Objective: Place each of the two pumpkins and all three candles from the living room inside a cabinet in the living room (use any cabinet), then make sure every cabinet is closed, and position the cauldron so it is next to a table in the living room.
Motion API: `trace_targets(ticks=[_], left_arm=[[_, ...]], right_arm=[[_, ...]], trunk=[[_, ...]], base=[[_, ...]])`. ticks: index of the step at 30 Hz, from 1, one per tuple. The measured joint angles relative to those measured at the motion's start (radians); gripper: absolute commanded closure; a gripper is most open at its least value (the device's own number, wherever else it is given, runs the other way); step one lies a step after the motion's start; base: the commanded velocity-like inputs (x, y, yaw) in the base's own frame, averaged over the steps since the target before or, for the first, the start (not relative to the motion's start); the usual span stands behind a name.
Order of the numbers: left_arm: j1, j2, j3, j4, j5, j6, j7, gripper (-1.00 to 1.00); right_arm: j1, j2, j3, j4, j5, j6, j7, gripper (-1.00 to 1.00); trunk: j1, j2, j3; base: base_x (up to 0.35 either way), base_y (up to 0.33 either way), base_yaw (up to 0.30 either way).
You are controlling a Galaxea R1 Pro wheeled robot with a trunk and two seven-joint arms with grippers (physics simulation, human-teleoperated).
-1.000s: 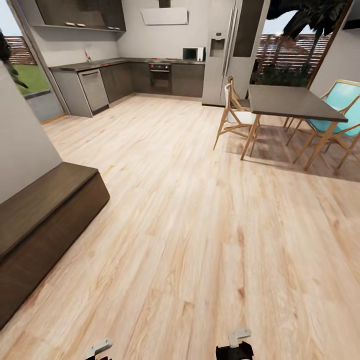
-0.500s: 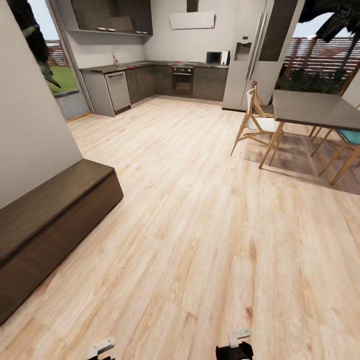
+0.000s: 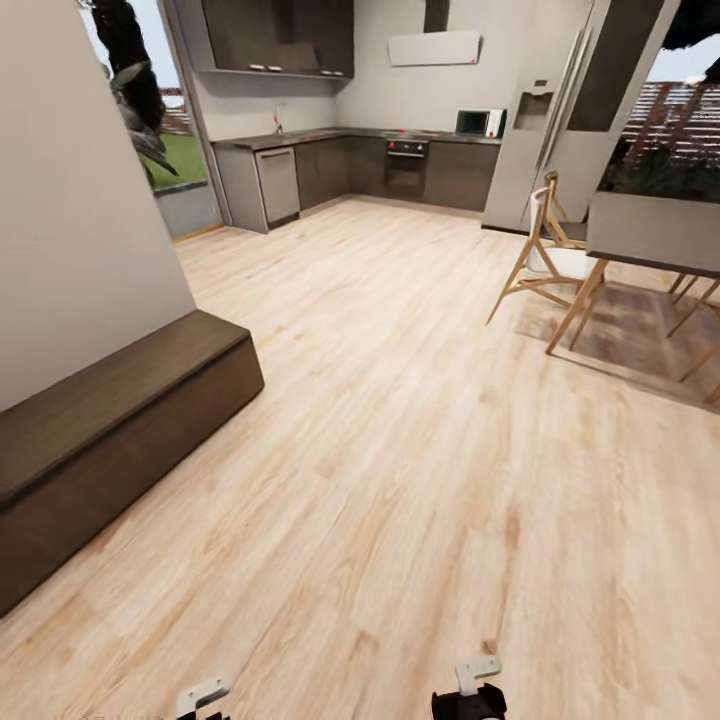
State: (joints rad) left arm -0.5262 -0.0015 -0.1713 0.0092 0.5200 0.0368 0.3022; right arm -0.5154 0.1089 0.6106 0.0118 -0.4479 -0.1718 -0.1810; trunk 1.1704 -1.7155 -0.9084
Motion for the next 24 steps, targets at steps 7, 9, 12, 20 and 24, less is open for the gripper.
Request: trace_targets(ticks=[7,9,12,20,24], left_arm=[[0.000,0.003,0.000,0.000,0.001,0.000,0.000,-1.00],[0.000,0.003,0.000,0.000,0.001,0.000,0.000,-1.00],[0.000,0.004,0.000,0.000,0.001,0.000,0.000,-1.00],[0.000,0.005,0.000,0.001,0.000,0.000,0.000,-1.00],[0.000,0.005,0.000,0.001,0.000,0.000,0.000,-1.00]], right_arm=[[0.000,0.001,0.000,0.000,0.001,0.000,0.000,-1.00],[0.000,0.002,0.000,0.000,0.002,0.000,0.000,-1.00],[0.000,0.003,0.000,0.000,0.004,0.000,0.000,-1.00],[0.000,0.005,0.000,0.000,0.006,0.000,0.000,-1.00],[0.000,0.006,0.000,0.000,0.006,0.000,0.000,-1.00]], trunk=[[0.000,0.000,0.005],[0.000,0.000,0.006],[0.000,0.000,0.007],[0.000,0.000,0.008],[0.000,0.000,0.008]], base=[[0.095,-0.325,0.265],[0.178,-0.296,0.268],[0.223,-0.267,0.275],[0.241,-0.255,0.285],[0.244,-0.253,0.287]])
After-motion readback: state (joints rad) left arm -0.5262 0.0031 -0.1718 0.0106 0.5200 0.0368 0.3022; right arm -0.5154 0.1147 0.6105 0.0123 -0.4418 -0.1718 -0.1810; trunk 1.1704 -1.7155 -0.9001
